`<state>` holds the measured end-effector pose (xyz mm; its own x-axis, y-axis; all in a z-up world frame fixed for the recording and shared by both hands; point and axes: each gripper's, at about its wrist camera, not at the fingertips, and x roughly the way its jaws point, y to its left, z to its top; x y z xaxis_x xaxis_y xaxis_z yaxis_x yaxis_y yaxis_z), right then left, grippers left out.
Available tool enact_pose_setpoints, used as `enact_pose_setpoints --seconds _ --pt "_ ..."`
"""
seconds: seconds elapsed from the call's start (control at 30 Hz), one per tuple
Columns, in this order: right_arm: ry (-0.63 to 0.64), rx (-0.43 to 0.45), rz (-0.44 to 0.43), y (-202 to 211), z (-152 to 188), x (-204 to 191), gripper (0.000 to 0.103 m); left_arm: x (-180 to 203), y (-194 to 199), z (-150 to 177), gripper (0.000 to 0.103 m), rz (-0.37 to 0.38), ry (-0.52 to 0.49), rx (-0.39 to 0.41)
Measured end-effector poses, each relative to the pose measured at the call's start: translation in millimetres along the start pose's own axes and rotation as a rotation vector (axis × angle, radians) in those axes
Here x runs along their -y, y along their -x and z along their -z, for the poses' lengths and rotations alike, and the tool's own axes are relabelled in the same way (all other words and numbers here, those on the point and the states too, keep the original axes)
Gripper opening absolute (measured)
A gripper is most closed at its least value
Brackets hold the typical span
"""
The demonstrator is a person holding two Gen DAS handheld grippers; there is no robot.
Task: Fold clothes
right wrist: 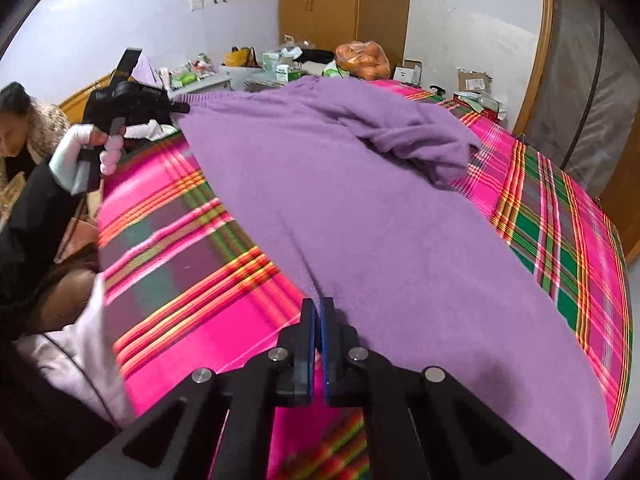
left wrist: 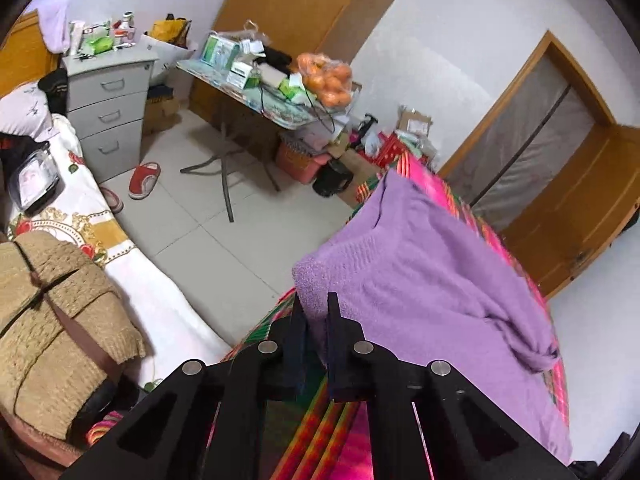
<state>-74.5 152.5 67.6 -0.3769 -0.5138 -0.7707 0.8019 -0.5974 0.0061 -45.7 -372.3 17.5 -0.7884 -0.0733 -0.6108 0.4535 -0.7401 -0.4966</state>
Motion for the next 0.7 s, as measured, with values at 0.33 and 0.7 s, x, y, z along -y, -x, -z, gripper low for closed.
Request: enact_pose_setpoints --seconds 0.33,0.7 --pt "-0.023 -0.041 -0.064 -1.3 17.4 8.1 0.003 -13.8 9.6 29.2 0.008 -0.066 -0.038 -0.036" --pt "-0.329 0.101 -0.023 48.7 51.6 76.4 0.019 -31.5 24.0 21.3 0.015 -0.017 0.032 -0.013"
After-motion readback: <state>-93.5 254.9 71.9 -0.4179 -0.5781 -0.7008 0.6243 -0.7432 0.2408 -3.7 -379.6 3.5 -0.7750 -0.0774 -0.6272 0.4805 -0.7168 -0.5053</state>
